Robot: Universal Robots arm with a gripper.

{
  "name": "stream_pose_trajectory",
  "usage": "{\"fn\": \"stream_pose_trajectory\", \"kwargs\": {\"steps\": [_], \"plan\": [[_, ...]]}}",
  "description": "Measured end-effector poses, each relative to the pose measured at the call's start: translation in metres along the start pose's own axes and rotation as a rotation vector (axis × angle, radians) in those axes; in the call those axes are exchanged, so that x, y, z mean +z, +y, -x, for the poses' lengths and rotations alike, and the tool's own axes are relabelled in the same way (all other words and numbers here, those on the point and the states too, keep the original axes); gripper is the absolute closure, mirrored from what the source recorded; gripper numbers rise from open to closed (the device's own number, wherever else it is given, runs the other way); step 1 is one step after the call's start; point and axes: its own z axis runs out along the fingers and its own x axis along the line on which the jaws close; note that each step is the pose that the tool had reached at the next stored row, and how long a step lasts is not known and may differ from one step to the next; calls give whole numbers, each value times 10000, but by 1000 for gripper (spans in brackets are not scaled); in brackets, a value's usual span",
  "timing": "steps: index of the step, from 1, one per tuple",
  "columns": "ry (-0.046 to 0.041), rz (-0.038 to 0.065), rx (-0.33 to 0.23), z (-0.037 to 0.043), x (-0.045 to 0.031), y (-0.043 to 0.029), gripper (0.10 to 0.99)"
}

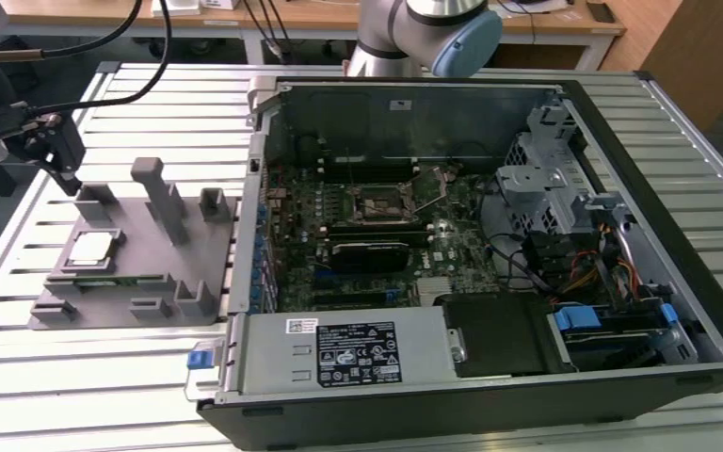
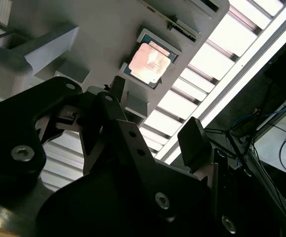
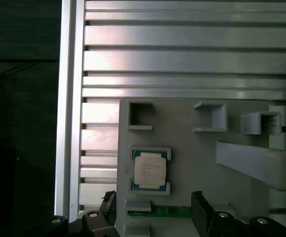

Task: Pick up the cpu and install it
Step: 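Pick up the cpu and move it towards the insertion slot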

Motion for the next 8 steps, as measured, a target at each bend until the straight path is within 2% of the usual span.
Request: {"fn": "stream_pose_trajectory", "kwargs": {"steps": [8], "plan": [[-1, 1, 0, 1, 28, -2, 380]]}}
